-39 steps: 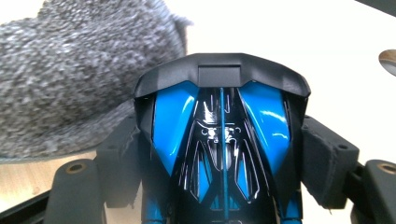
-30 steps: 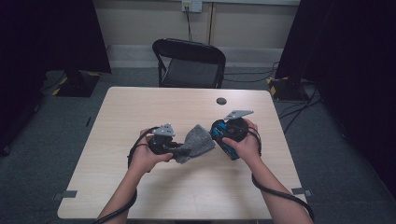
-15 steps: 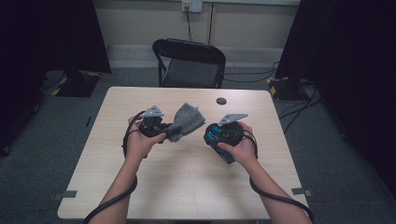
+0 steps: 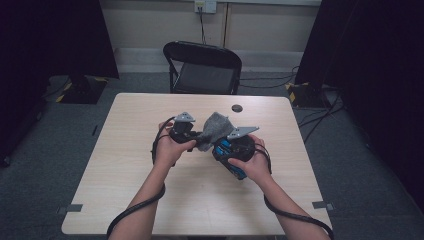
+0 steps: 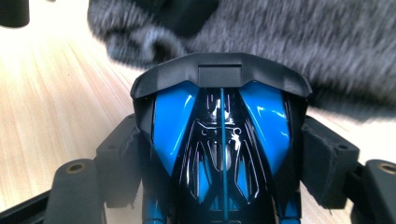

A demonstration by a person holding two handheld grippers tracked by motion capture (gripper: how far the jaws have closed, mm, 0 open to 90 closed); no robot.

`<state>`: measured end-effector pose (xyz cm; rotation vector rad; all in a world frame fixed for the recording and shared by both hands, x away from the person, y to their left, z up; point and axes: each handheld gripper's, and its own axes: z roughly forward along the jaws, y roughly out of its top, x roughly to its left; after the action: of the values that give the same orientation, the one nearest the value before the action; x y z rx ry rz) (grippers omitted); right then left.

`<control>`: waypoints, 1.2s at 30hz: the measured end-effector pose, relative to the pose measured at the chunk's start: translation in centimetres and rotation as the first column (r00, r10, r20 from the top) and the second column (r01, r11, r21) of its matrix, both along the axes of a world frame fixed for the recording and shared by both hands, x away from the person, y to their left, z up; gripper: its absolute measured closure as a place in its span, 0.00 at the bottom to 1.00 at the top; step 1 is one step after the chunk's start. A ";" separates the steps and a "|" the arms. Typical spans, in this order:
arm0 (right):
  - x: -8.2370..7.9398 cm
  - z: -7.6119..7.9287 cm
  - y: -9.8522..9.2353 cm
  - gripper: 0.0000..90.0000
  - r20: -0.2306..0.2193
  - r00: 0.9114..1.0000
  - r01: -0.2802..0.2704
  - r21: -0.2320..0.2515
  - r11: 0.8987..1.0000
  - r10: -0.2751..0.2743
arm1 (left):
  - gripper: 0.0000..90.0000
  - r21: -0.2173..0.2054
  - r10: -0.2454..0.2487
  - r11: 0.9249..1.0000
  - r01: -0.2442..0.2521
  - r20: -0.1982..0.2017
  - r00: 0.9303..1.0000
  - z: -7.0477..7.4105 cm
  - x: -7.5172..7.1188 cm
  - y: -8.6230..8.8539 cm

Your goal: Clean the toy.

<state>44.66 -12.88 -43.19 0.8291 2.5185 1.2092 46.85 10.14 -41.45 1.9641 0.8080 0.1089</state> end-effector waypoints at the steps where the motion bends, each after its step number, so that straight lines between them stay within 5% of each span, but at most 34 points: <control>1: 0.1 0.0 -0.2 0.29 -0.001 1.000 0.004 -0.002 1.000 -0.004 | 0.80 0.002 -0.015 1.000 0.015 -0.005 1.000 -0.3 -0.1 -0.1; 36: 1.5 -0.4 -1.9 0.29 -0.016 0.998 0.059 -0.050 0.997 -0.060 | 0.80 0.025 -0.132 0.991 0.131 0.002 0.991 -0.1 -1.9 0.7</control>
<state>46.11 -14.73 -43.56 0.8997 2.5085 1.1211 44.92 10.86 -41.51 2.0336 0.6754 0.0444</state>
